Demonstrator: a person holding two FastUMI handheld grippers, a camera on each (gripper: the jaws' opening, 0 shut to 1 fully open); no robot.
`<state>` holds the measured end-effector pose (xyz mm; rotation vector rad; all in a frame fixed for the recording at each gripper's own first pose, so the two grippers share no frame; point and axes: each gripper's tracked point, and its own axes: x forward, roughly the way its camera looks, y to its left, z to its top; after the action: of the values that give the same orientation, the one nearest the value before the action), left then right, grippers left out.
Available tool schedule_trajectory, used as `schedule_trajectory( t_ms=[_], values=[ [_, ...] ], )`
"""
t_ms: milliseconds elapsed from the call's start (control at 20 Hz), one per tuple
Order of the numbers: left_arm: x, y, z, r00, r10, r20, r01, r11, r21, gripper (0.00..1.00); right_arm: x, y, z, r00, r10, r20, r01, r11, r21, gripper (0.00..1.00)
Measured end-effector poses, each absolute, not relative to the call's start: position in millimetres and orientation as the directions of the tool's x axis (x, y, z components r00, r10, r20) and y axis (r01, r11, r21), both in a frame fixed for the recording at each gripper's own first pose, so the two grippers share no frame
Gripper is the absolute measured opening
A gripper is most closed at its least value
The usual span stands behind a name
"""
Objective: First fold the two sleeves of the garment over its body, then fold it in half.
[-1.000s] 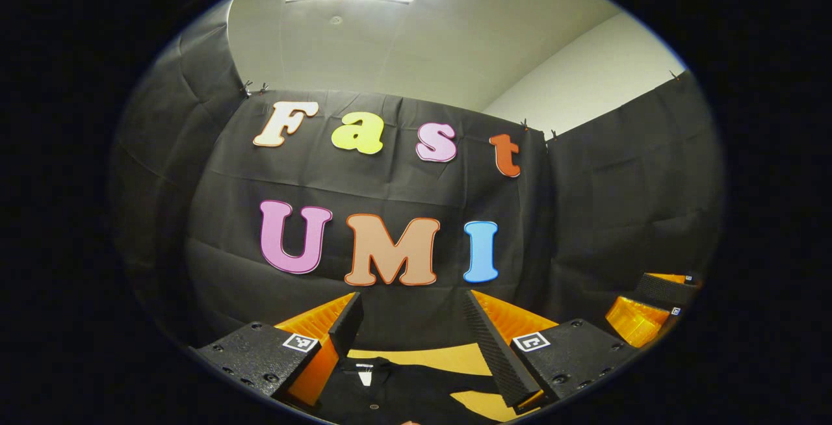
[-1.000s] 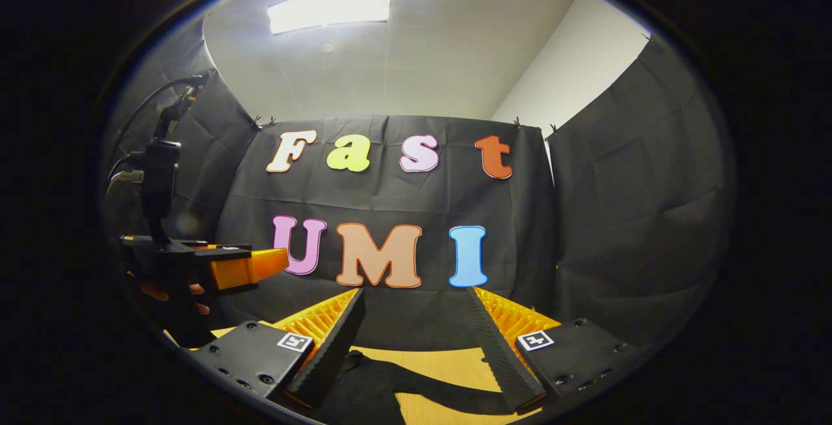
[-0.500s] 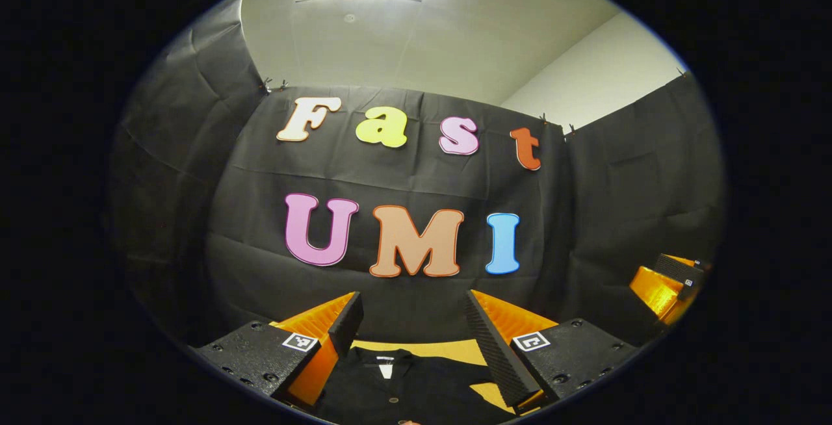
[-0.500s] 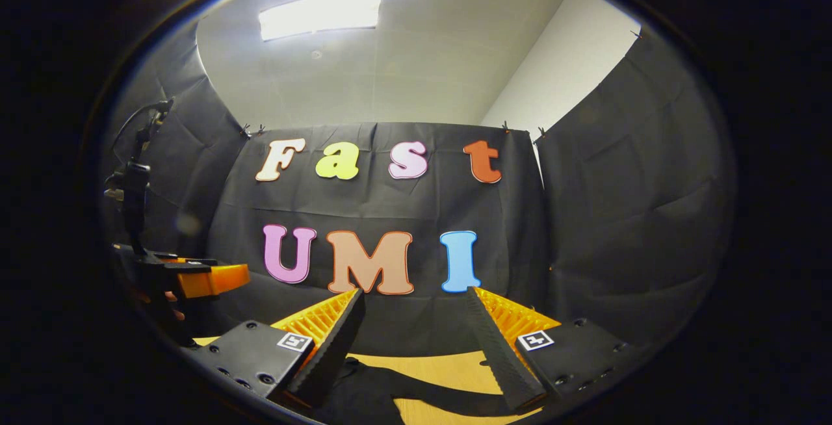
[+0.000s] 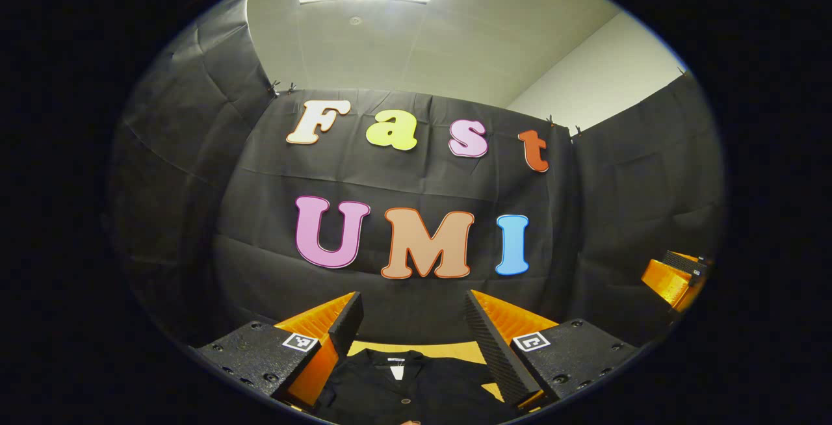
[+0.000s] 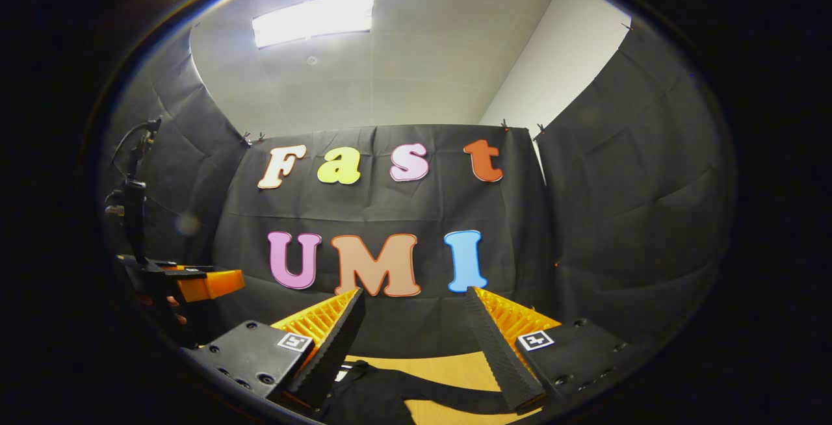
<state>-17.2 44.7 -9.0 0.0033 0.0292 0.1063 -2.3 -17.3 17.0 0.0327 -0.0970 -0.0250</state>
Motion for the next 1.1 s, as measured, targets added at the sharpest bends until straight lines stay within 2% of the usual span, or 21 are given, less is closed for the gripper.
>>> schedule_trajectory(
  t_ms=[400,1100],
  values=[
    [-15,61,-20,0.987,0.146,-0.065,-0.145,0.989,0.021,0.93,3,-4,11,0.997,-0.006,0.078,0.006,1.0,-0.007,0.98],
    [-1,53,-16,0.992,0.117,-0.047,-0.117,0.993,0.013,0.92,7,7,7,0.998,0.033,0.054,-0.032,0.999,-0.02,0.99]
  ],
)
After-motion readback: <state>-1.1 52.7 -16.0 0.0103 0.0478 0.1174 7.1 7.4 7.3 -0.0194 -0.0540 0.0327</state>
